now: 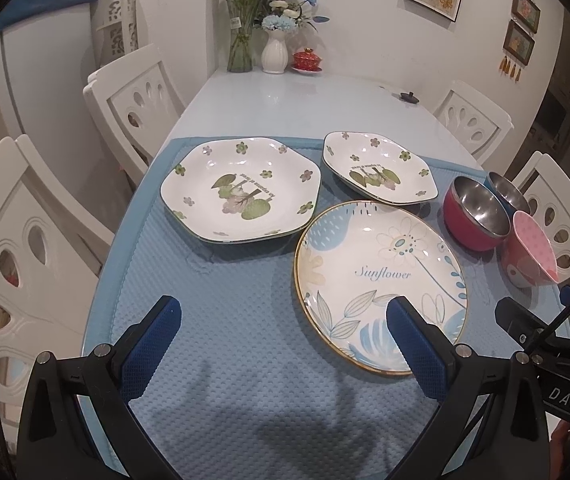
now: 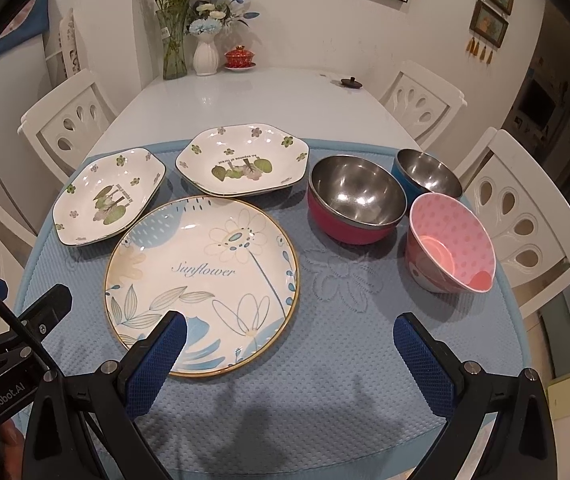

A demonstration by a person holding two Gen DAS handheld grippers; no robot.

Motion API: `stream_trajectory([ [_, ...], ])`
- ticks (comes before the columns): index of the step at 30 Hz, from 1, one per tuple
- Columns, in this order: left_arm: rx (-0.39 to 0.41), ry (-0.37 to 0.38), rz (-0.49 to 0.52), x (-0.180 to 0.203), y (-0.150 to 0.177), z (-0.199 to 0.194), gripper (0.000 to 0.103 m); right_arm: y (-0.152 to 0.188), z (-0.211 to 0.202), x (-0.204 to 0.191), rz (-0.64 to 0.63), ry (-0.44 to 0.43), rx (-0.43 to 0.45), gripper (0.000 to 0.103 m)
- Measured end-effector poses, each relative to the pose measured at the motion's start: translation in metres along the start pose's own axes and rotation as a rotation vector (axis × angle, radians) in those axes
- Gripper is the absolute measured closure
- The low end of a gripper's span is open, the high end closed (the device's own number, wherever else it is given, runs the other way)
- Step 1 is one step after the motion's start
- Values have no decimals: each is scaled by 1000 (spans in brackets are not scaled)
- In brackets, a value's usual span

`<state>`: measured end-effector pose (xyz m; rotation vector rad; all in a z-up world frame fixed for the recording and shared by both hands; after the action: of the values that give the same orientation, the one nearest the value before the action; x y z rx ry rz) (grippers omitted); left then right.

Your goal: Organize plates and bowls

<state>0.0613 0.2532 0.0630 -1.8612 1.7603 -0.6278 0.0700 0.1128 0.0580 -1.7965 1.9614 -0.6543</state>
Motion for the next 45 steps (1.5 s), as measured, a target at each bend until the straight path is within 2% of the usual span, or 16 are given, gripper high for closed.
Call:
stream_trajectory([
  [21, -30, 4, 6, 2, 4, 13, 1, 3, 15, 6, 42, -18, -34, 0],
  [24, -49, 24, 12, 4, 5, 21, 1, 0, 19, 9, 31, -8, 3, 0],
  [28, -81, 70, 13, 5, 4, 39, 1, 1, 39, 16, 31, -45, -45, 1],
  [31, -116, 89, -2, 4, 3, 53, 1, 2, 60, 21, 65, -115, -118, 8],
  [36, -163, 103, -4, 8, 3, 78, 8, 0, 87, 27, 77, -152, -159, 17],
  [38, -192, 118, 1, 11, 4, 88, 21, -2, 99, 26, 72, -165, -179, 33],
  [41, -216, 141, 3, 17, 7, 97, 30, -4, 118, 25, 83, -185, -222, 54],
  [43, -223, 155, 13, 21, 7, 101, 37, -5, 130, 25, 94, -203, -238, 58],
  [45, -230, 163, 16, 24, 8, 105, 37, -7, 136, 25, 100, -217, -239, 58],
])
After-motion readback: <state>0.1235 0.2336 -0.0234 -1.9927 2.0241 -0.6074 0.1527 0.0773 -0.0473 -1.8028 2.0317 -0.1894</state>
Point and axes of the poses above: each gripper's, at about its wrist camera, not at the fingertips, and z roughly the way its jaws point, x to its right, y to its underside, the point moved 6 cm from there along z, roughly the way its jaws point, and after that the axes turned 7 degrees about -y, right-handed, at the moved point
